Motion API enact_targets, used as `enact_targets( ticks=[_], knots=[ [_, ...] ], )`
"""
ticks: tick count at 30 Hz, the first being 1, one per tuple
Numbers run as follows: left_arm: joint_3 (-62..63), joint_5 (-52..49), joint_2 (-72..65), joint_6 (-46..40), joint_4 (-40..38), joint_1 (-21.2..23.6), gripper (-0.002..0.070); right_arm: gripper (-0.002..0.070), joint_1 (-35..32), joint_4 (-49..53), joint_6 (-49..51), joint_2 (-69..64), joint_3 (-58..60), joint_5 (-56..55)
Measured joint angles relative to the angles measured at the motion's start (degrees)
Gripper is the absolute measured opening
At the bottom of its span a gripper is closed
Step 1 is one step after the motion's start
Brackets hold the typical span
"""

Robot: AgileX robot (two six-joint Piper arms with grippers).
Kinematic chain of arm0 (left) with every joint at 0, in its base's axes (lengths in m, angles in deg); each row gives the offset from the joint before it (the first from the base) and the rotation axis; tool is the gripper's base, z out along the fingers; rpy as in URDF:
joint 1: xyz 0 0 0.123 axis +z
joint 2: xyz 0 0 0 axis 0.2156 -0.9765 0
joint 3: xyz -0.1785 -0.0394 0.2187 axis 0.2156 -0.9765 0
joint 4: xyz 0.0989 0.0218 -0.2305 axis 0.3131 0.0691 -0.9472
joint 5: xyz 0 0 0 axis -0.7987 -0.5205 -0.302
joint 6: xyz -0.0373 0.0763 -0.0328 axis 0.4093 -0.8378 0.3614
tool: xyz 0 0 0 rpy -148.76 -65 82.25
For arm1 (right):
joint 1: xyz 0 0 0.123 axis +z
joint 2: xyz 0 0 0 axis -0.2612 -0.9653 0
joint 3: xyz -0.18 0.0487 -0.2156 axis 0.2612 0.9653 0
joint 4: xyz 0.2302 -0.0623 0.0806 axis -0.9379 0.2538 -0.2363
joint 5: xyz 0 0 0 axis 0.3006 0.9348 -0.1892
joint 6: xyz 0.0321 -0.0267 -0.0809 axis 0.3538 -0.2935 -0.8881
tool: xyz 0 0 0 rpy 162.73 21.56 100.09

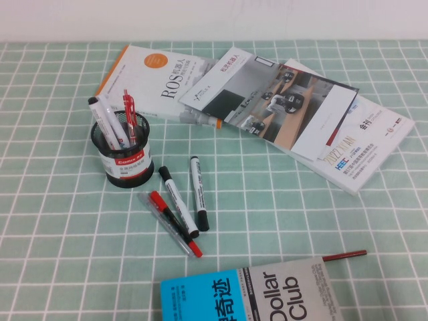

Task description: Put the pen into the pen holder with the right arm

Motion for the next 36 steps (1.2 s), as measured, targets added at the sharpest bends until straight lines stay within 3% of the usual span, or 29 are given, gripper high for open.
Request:
enact_targets(
  ticks=[6, 21, 29, 36],
  knots=[
    [0.0, 0.0, 0.0, 0.0, 0.0, 0.0, -0.0006, -0.0019, -0.4, 1.4, 0.0, 9.8, 4.3, -0.5],
    [0.0, 0.0, 0.0, 0.0, 0.0, 0.0, -0.0006, -0.0019, -0.4, 1.7, -0.1, 10.5, 5.1, -1.1],
    [0.0, 0.0, 0.0, 0.0, 0.0, 0.0, -0.0006, -0.0019, -0.4, -13.2, -18.3, 10.5, 8.2, -1.4],
    [0.0, 0.0, 0.0, 0.0, 0.0, 0.0, -0.0006, -0.0019, -0.4, -16.5, -20.7, 10.6, 9.2, 0.5]
  ],
)
